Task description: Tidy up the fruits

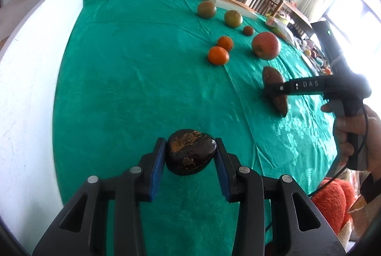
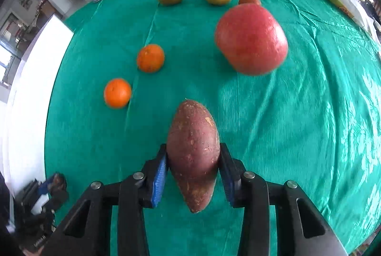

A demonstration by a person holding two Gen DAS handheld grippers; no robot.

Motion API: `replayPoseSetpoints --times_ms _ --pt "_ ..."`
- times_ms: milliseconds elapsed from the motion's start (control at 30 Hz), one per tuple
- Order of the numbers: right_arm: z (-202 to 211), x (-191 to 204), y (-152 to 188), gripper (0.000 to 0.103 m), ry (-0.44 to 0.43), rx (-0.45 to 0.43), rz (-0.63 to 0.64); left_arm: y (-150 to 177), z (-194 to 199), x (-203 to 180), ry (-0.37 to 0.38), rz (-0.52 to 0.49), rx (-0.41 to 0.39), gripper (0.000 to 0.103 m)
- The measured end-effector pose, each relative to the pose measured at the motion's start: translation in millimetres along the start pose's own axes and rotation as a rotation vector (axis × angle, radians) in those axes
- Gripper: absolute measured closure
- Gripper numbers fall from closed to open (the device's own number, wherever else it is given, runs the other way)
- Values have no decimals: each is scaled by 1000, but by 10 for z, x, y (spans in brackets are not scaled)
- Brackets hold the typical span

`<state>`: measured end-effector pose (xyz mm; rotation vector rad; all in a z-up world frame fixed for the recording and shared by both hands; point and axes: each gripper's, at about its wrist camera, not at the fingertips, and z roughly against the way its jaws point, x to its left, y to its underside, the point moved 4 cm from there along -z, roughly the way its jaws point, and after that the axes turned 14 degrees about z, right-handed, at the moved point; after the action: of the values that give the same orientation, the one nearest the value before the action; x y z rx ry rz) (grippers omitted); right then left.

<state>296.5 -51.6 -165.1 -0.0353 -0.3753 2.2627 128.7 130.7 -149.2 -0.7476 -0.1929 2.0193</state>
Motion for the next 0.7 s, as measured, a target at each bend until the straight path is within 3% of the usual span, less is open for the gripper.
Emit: replayPoseSetpoints --times_ms 267,367,500,600,700 --pt "81 -104 158 63 -14 -49 -65 62 222 -162 61 -7 15 63" --pt "242 -10 258 63 -145 -120 -119 46 481 -152 111 25 23 63" --pt "619 370 257 63 -407 -244 -164 -34 1016 -100 198 65 -8 63" --pt "897 964 81 63 -557 -302 -90 -182 1465 99 234 121 -53 63" --pt "1091 1758 -134 63 -635 -326 59 -378 1843 508 189 203 -132 63"
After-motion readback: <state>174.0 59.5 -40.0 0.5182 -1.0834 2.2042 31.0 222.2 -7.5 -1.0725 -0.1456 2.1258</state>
